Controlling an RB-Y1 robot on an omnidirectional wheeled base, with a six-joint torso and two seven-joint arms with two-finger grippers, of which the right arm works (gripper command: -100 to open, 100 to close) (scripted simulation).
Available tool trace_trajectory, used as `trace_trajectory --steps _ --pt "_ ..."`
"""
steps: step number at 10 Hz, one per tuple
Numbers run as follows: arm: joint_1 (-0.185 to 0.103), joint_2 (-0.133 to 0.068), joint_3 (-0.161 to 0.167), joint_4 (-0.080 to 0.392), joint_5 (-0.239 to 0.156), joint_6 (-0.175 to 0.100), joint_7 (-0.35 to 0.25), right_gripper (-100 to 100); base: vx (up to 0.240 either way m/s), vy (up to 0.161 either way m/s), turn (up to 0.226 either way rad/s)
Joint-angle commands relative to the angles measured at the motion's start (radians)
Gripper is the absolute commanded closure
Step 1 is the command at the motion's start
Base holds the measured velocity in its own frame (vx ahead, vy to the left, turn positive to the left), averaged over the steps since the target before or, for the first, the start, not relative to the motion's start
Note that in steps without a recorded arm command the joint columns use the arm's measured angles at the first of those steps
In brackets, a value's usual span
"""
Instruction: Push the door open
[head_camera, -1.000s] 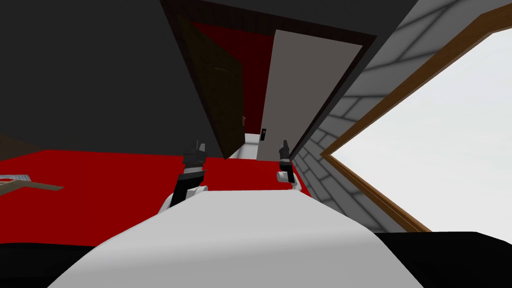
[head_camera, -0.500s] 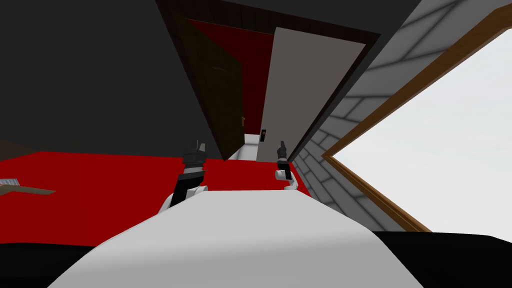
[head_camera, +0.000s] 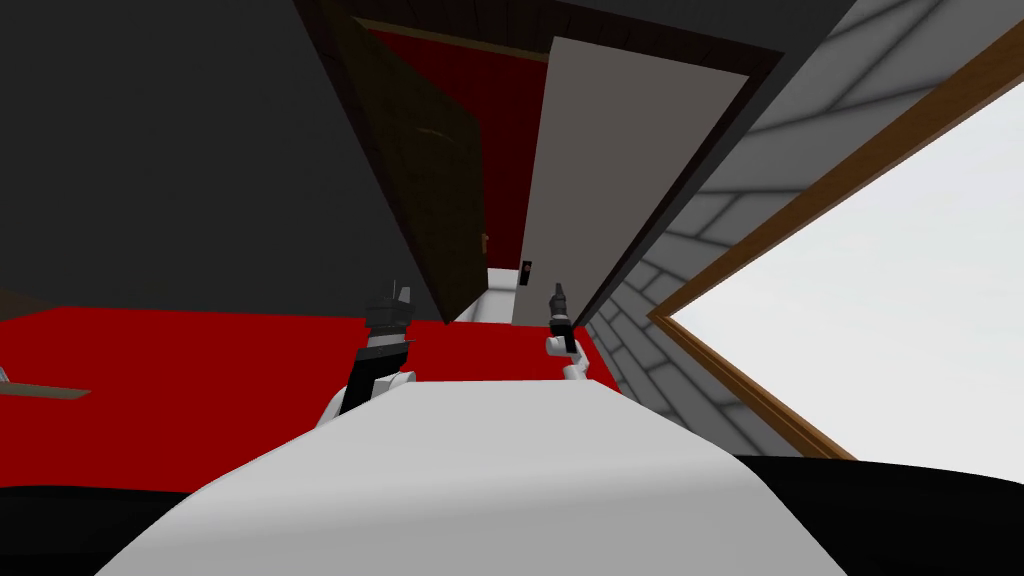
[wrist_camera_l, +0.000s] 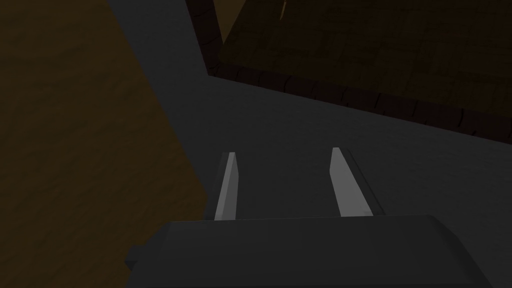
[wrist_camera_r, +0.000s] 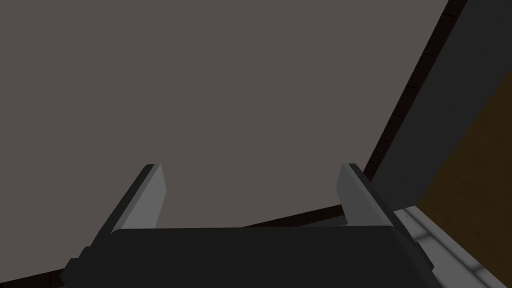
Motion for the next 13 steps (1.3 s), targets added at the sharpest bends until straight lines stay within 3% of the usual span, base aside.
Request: trace_trajectory --steps 1,13 --pt "-0.023 0.000 -0.001 0.047 -0.009 -0.001 0.002 -100 0.051 -0.004 -0.007" --pt "-0.225 0.043 -0.009 0.399 -0.083 0.033 0.047 -100 0.097 -0.011 -0.009"
